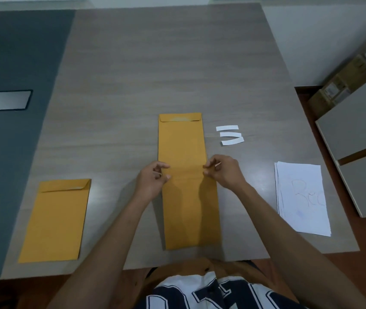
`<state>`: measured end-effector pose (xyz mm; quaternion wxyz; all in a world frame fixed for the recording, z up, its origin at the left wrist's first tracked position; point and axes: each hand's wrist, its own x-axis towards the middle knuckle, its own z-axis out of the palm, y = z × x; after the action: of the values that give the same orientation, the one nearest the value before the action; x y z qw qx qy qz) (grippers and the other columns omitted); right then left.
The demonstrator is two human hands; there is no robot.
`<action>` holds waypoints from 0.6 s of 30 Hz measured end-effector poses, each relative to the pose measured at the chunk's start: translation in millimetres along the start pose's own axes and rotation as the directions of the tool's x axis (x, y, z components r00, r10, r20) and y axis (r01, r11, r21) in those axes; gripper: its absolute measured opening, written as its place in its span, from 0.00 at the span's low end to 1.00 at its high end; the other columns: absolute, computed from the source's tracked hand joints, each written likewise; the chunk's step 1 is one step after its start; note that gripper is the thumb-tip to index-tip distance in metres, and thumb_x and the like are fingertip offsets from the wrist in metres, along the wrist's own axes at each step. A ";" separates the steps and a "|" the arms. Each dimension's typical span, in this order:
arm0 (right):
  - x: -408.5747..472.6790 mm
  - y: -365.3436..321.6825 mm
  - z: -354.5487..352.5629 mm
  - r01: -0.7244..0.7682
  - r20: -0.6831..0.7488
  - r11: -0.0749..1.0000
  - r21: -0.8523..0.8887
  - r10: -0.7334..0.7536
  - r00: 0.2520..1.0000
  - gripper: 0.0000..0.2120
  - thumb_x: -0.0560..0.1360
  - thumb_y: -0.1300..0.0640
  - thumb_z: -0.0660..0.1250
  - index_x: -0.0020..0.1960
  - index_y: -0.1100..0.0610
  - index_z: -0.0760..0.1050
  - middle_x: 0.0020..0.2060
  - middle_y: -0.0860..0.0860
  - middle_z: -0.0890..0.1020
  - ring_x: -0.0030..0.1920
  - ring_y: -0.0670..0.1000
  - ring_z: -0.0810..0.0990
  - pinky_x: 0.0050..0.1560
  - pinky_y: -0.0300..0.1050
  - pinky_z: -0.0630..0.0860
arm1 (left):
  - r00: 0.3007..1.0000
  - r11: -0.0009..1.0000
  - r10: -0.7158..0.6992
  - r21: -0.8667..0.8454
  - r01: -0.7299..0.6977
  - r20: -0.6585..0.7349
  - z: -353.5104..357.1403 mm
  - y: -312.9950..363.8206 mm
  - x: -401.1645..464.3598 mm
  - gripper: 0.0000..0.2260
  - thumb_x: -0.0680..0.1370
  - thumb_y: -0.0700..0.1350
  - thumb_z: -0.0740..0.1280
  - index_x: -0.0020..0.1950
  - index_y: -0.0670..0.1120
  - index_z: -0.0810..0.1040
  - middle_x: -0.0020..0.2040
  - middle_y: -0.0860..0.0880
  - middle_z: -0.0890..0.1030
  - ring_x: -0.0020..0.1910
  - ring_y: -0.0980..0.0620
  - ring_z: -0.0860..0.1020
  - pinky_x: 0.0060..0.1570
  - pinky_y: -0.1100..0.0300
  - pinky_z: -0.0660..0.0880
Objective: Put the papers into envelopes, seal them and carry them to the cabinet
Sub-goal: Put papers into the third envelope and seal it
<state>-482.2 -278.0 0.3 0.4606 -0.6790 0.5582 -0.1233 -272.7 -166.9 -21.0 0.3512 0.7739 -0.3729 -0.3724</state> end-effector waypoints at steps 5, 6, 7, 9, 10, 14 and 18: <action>56.7 -31.2 -8.2 0.008 -0.099 0.998 0.055 -0.002 0.995 0.06 0.70 0.62 0.76 0.45 0.57 0.81 0.45 0.48 0.83 0.42 0.46 0.78 0.37 0.28 0.71 | 0.989 0.979 -0.026 -0.202 -0.005 -0.148 -11.4 30.4 62.3 0.13 0.73 0.33 0.75 0.54 0.42 0.76 0.39 0.47 0.74 0.38 0.52 0.73 0.37 0.71 0.74; 70.5 -35.7 -8.7 0.012 -0.115 0.998 0.058 -0.005 0.993 0.07 0.69 0.62 0.76 0.46 0.57 0.81 0.45 0.49 0.84 0.43 0.47 0.79 0.39 0.29 0.72 | 0.984 0.977 -0.028 -0.212 -0.011 -0.177 -12.2 35.8 77.1 0.13 0.72 0.33 0.75 0.53 0.40 0.76 0.38 0.47 0.74 0.37 0.53 0.73 0.37 0.72 0.75; 84.1 -40.2 -9.0 0.011 -0.129 0.998 0.062 -0.003 0.992 0.07 0.69 0.62 0.76 0.46 0.58 0.81 0.45 0.49 0.84 0.43 0.47 0.79 0.39 0.29 0.72 | 0.980 0.978 -0.027 -0.208 -0.015 -0.200 -12.7 40.4 91.9 0.13 0.72 0.33 0.75 0.53 0.39 0.77 0.37 0.49 0.74 0.36 0.54 0.73 0.37 0.73 0.75; 114.1 -48.2 -8.4 -0.009 -0.160 0.999 0.047 0.017 0.987 0.07 0.69 0.62 0.76 0.46 0.59 0.82 0.45 0.50 0.84 0.42 0.46 0.79 0.40 0.31 0.72 | 0.973 0.982 -0.033 -0.187 -0.010 -0.227 -12.3 46.2 125.0 0.13 0.71 0.33 0.76 0.52 0.40 0.78 0.36 0.51 0.74 0.34 0.57 0.72 0.36 0.73 0.75; 123.6 -50.3 -7.2 -0.020 -0.172 0.999 0.036 0.026 0.985 0.07 0.69 0.63 0.76 0.46 0.59 0.82 0.45 0.50 0.84 0.42 0.46 0.78 0.42 0.32 0.72 | 0.972 0.986 -0.035 -0.167 -0.004 -0.232 -12.1 47.1 135.7 0.13 0.71 0.34 0.76 0.52 0.41 0.78 0.35 0.51 0.74 0.33 0.58 0.72 0.36 0.72 0.75; 169.1 -56.9 -0.5 -0.018 -0.201 0.999 -0.038 0.010 0.980 0.05 0.69 0.65 0.73 0.43 0.58 0.81 0.46 0.53 0.84 0.38 0.46 0.75 0.46 0.40 0.76 | 0.969 0.991 -0.059 -0.128 0.028 -0.239 -6.9 41.6 184.9 0.13 0.70 0.34 0.77 0.49 0.42 0.76 0.32 0.52 0.72 0.32 0.58 0.72 0.46 0.58 0.80; 193.6 -52.4 8.4 0.005 -0.203 0.985 -0.172 -0.040 0.978 0.08 0.68 0.63 0.73 0.46 0.56 0.80 0.49 0.55 0.80 0.44 0.48 0.74 0.48 0.35 0.69 | 0.967 0.997 -0.078 -0.043 0.069 -0.242 -1.4 37.2 204.3 0.12 0.71 0.37 0.77 0.51 0.41 0.78 0.33 0.53 0.75 0.33 0.60 0.74 0.41 0.66 0.77</action>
<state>-375.6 -445.2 -31.4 0.3389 -0.7060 0.6036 -0.1498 -192.4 -355.6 -54.0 0.3937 0.8208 -0.2915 -0.2937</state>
